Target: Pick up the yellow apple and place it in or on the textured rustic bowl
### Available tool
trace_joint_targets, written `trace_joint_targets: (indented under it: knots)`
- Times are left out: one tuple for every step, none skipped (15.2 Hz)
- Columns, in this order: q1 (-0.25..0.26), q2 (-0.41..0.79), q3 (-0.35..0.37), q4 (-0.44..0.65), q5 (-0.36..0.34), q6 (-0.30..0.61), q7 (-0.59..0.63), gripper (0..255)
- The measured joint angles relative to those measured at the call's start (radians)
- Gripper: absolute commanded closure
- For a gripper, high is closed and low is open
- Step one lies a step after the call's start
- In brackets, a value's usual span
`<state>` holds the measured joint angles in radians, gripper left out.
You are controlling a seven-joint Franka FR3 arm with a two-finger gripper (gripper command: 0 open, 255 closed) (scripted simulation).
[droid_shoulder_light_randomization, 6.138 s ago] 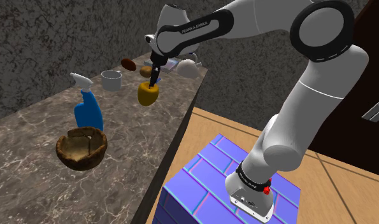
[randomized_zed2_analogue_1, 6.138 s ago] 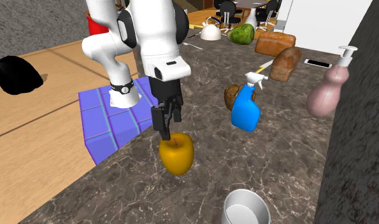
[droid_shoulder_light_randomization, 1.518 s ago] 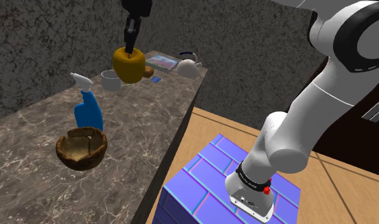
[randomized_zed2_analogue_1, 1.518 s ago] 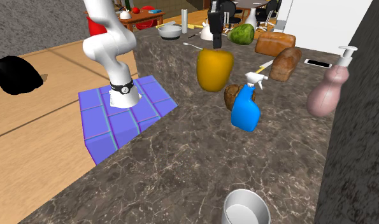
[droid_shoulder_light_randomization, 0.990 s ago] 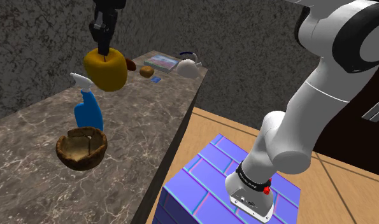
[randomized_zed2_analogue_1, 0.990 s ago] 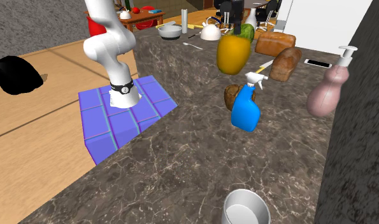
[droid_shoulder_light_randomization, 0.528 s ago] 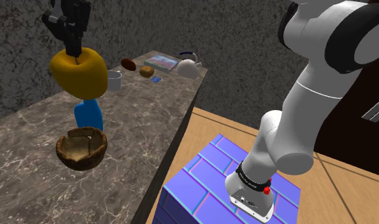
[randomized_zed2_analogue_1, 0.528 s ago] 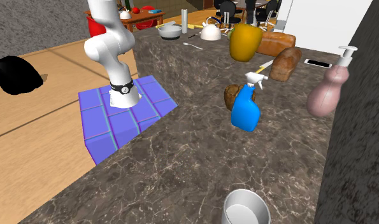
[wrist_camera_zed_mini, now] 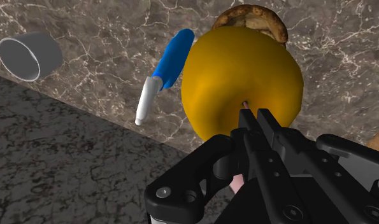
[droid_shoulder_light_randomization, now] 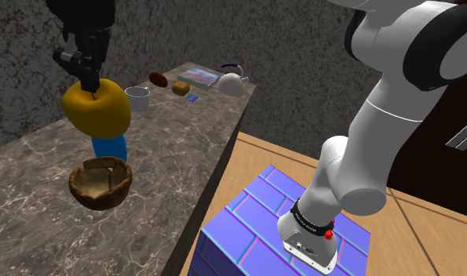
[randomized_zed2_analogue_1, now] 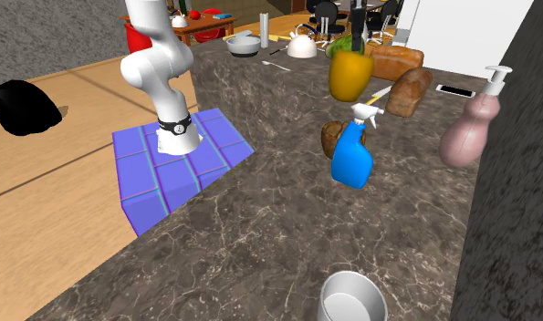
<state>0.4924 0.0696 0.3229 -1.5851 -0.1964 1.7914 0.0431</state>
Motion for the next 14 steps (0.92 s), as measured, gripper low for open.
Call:
trace_joint_targets:
  knots:
    - [-0.002,-0.006,-0.001,-0.022,0.002,0.016,0.0,255]
    - [-0.003,-0.009,-0.002,-0.039,0.002,0.031,0.002,255]
    - [-0.002,-0.007,-0.002,-0.047,0.001,0.04,0.004,255]
    - [-0.003,-0.011,-0.002,-0.065,0.002,0.055,0.006,255]
    - [-0.003,-0.008,-0.002,-0.077,0.0,0.068,0.01,255]
    - [-0.004,-0.012,-0.003,-0.093,0.001,0.081,0.01,255]
    - [-0.003,-0.007,-0.002,-0.1,-0.002,0.093,0.013,255]
    - [-0.004,-0.007,-0.003,-0.115,-0.002,0.107,0.015,255]
    - [-0.005,-0.01,-0.003,-0.132,-0.002,0.121,0.017,255]
    - [-0.005,-0.011,-0.004,-0.148,-0.003,0.137,0.019,255]
    - [-0.005,-0.014,-0.004,-0.165,-0.003,0.15,0.022,255]
    - [-0.005,-0.013,-0.004,-0.179,-0.004,0.165,0.025,255]
    - [-0.006,-0.012,-0.004,-0.192,-0.006,0.179,0.027,255]
    - [-0.006,-0.011,-0.005,-0.202,-0.007,0.189,0.029,255]
